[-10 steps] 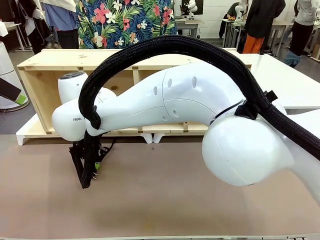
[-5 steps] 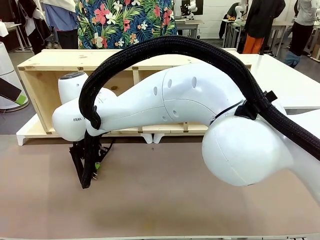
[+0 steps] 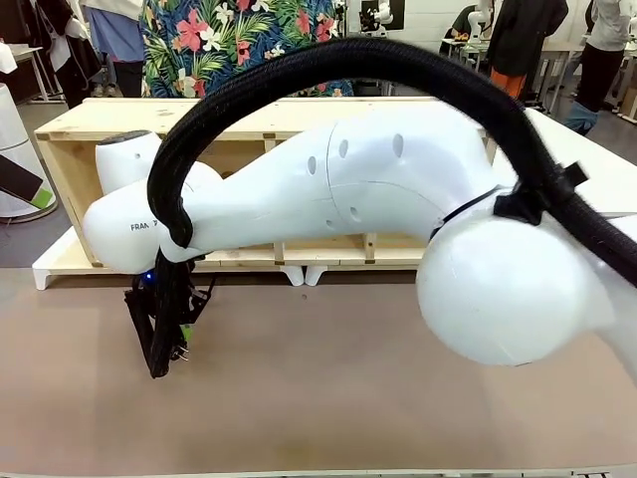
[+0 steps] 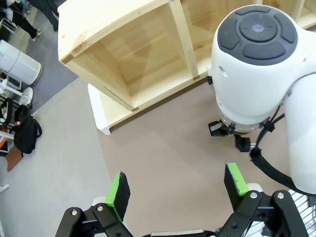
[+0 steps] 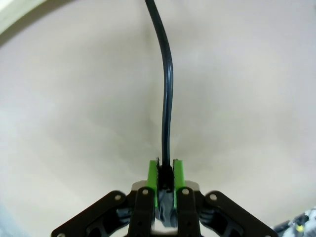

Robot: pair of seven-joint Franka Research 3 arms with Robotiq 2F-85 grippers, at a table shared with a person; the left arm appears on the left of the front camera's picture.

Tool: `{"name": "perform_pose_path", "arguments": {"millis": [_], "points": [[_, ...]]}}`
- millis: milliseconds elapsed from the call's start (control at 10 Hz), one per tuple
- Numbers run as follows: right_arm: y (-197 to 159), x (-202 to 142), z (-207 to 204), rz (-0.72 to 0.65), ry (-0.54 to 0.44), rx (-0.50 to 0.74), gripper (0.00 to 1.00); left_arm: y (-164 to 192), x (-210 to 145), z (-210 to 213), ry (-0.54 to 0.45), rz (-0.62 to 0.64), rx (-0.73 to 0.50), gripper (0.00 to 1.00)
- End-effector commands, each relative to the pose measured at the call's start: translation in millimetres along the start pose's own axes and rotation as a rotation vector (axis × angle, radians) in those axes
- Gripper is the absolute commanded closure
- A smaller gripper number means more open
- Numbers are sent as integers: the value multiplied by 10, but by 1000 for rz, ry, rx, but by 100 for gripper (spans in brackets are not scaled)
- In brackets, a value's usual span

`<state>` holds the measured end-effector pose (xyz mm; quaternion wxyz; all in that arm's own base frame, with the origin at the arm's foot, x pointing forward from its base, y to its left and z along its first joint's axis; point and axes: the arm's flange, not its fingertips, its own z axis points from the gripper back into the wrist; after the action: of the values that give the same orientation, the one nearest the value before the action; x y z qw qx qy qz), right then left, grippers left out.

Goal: Perform cable management.
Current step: Pull the grasped Power Cable to the location of the Power Strip.

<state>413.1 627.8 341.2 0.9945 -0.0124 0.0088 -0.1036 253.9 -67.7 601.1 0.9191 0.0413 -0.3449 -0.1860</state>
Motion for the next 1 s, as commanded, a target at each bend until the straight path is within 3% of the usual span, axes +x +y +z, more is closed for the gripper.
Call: {"name": "perform_pose_path", "arguments": {"millis": [0, 500, 900], "points": [[-334, -158, 106, 17, 18, -63, 85, 7, 4, 7, -6, -11, 0, 0], [-898, -343, 305, 26, 117, -128, 85, 7, 4, 7, -6, -11, 0, 0], [-1370, -498, 407, -20, 129, -131, 85, 7, 4, 7, -6, -11, 0, 0]]}}
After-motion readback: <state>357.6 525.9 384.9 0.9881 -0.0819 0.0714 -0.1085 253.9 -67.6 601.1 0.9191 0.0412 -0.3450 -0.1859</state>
